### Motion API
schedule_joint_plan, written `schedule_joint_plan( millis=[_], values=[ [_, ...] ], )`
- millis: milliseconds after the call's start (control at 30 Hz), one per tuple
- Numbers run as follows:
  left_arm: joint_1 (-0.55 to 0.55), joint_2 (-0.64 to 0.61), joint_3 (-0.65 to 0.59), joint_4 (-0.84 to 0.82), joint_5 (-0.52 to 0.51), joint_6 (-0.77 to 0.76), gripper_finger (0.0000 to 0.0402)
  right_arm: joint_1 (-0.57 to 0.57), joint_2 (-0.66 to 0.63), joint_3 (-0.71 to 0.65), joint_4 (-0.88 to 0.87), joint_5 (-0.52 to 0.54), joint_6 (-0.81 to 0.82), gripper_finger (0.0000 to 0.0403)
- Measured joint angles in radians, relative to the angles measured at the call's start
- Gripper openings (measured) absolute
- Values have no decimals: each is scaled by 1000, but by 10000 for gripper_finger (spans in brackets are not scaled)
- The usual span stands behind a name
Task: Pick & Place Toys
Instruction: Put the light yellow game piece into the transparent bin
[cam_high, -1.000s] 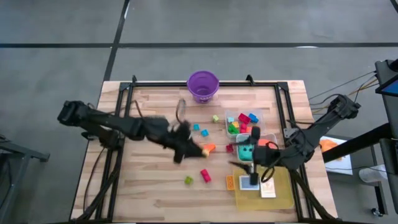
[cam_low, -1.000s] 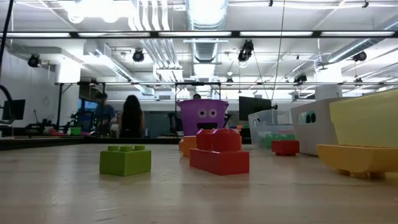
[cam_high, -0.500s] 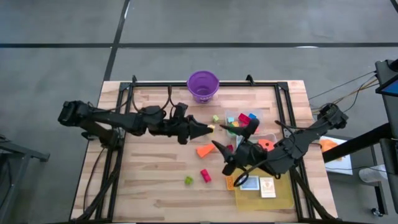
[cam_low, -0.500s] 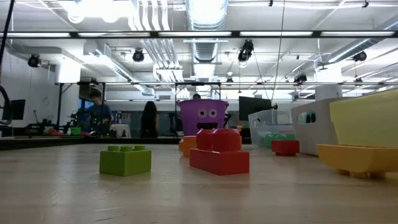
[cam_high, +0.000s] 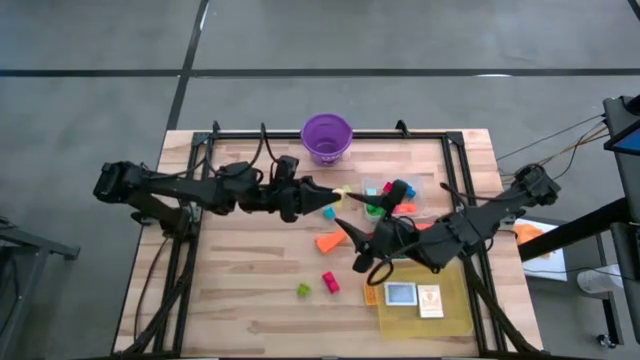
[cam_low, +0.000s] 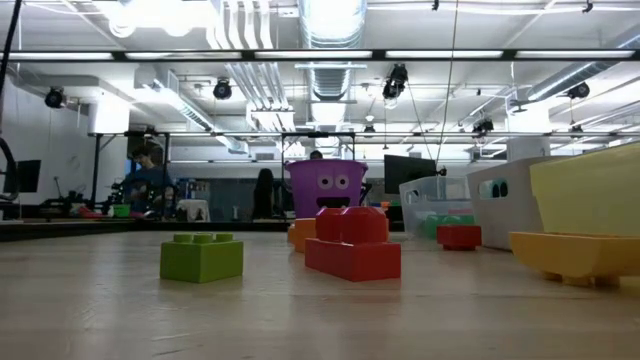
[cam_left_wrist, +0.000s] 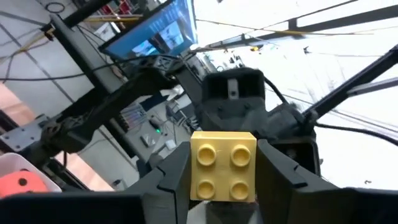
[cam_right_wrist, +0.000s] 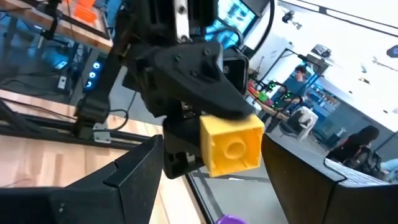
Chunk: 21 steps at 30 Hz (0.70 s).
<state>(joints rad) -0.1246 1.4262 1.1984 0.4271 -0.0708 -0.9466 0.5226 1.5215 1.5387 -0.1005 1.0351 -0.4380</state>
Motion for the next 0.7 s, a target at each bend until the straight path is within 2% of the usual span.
schedule_joint_plan(
  millis=[167,467,567,700],
  values=[
    [-2,2,0,-5,4,0,122,-27,-11,0,3,-90,1,267],
    [-8,2,0,-3,3,0,122,-54,-9,-1,2,-140,-2,265],
    [-7,2,0,-2,3,-1,122,-65,-8,-1,2,-146,1,246],
    [-10,2,0,-2,4,0,122,-73,-8,-1,2,-149,4,194]
  ],
)
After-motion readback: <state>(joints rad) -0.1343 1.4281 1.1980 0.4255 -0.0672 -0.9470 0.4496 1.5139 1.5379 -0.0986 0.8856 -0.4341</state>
